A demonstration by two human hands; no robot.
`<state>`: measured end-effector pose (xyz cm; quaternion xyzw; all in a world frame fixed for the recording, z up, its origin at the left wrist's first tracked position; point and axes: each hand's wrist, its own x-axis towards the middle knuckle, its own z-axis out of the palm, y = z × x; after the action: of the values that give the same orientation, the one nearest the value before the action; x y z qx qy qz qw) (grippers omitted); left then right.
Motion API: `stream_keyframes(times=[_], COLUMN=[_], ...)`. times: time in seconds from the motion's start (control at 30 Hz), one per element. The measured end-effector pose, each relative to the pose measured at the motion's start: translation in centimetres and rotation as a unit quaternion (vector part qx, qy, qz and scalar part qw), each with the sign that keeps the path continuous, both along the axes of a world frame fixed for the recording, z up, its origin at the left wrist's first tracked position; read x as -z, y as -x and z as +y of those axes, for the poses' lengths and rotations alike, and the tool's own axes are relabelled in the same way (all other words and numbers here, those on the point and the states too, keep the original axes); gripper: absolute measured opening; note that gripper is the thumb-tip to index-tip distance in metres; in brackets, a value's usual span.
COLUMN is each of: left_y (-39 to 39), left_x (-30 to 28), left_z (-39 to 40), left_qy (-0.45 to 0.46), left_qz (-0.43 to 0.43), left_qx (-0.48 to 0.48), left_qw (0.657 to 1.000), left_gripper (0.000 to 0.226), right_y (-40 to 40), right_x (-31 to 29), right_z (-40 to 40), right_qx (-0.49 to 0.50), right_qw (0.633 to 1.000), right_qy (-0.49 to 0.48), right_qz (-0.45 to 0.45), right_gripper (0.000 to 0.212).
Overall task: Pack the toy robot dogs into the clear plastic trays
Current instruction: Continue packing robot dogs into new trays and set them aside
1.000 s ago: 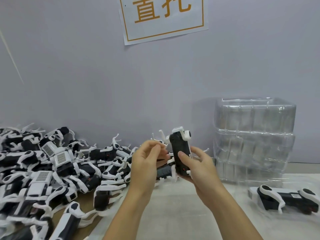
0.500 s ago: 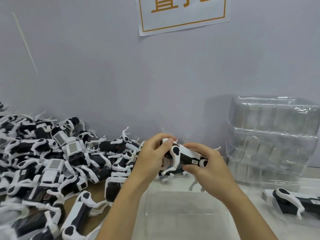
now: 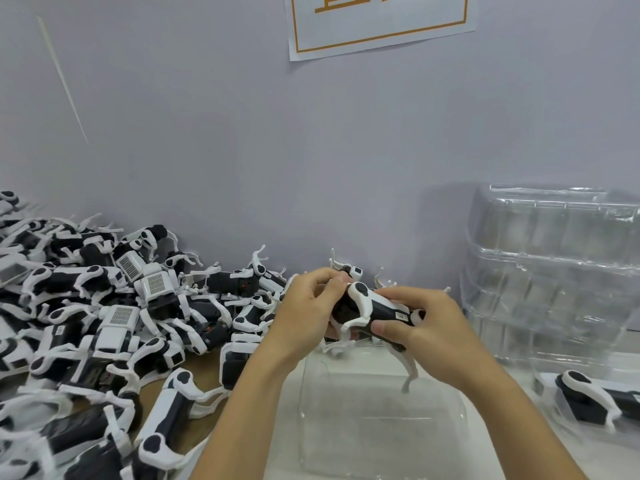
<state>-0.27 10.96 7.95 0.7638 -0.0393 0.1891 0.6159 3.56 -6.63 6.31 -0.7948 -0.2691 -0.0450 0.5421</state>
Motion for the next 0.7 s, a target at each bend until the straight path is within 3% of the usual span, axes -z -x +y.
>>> stream_keyframes(times=[0.2,0.43,0.6,0.7], left_y=[-0.3,-1.6,-1.0,-1.0], left_x=[0.3,2.8,7.7,9.4], left_z=[-0.4,1.3,1.8,1.4], left_qy=[-0.013,-0.020,0.045,0.122], left_qz=[-0.008,0.103,0.167,0.148], left_qx=[0.014,-0.093,-0.143,-0.109], left_qw=[1.000,0.990,0.974,0.975], left_gripper=[0.028,0.026,0.023,0.039], right_y=[-0.4,-0.5,-0.3,-0.3], right_x=[0.1,1.0,2.3,2.6], right_z=[-0.6,-0.1,1.3,1.5], right_qx=[-0.014,0.028,0.033,0.042], right_qw=[0.999,0.996,0.990,0.988], right_qy=[-0.011,0.079,0.137,0.144], right_qz=[0.030,-0.002,-0.024,-0.026], right_gripper=[0.026,0.023,0.027,0.021])
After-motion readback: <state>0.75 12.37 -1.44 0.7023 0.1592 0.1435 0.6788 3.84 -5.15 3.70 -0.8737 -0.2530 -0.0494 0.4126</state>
